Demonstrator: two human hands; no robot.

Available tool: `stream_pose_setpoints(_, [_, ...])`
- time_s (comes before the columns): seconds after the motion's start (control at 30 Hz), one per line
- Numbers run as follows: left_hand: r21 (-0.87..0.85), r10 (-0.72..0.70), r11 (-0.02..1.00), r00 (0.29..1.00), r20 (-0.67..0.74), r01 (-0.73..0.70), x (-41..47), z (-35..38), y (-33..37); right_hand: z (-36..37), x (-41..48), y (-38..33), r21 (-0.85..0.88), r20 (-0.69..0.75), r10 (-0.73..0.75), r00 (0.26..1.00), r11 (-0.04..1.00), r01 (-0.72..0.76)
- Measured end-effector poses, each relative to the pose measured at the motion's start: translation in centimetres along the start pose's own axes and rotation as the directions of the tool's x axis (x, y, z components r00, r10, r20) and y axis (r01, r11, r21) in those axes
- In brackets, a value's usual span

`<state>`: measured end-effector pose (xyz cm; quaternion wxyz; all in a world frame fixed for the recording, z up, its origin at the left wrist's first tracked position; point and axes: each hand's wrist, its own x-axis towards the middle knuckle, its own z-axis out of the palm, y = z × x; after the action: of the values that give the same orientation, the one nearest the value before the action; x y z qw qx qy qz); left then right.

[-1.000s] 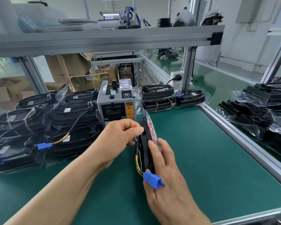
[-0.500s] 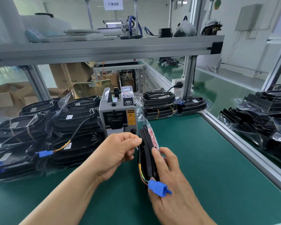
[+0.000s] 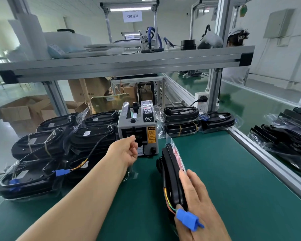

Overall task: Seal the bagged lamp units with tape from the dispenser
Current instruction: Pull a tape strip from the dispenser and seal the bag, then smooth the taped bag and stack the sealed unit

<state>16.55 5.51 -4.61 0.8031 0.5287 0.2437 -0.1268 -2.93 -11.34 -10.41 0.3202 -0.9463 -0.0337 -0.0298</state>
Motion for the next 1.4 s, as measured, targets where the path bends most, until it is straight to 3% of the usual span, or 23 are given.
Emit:
stream_pose_setpoints(0.17, [-0.012,-0.059,0.998,0.998,-0.012,0.059,1.3,0.7,0.5,-0.2,0.2,0.0,0.011,0.030,0.020,0.999,1.000,-0.020])
stream_pose_setpoints(0.5, [-0.061,-0.017,0.998,0.994,-0.110,0.010,1.9,0.7,0.3,-0.5,0.0,-0.4,0.000,0.048,0.009,0.999,1.000,-0.009])
stream_pose_setpoints(0.67, [0.047,0.110,0.992,0.988,0.105,-0.115,-1.0,0.0,-1.4,-0.7,-0.1,-0.6,0.018,0.027,-0.022,0.999,1.000,0.021])
stream_pose_setpoints(0.8, [0.299,0.112,0.917,0.892,0.438,-0.263,-4.4,0.1,-1.7,-0.9,-0.4,-0.8,0.052,-0.006,-0.041,0.999,0.998,0.042])
stream_pose_setpoints(0.87, [0.426,0.092,0.833,0.848,0.522,-0.352,-5.2,0.6,-1.1,-0.8,-0.5,-0.9,0.071,-0.021,-0.043,0.999,0.997,0.044])
stream_pose_setpoints(1.13, [0.662,-0.015,0.626,0.842,0.538,-0.412,-4.4,2.5,0.5,-0.8,-0.4,-0.8,0.046,-0.030,-0.060,0.998,0.997,0.062])
stream_pose_setpoints(1.4, [0.676,-0.030,0.599,0.831,0.555,-0.429,-3.4,3.1,0.5,-0.9,-0.4,-0.7,0.098,-0.021,-0.042,0.999,0.994,0.044])
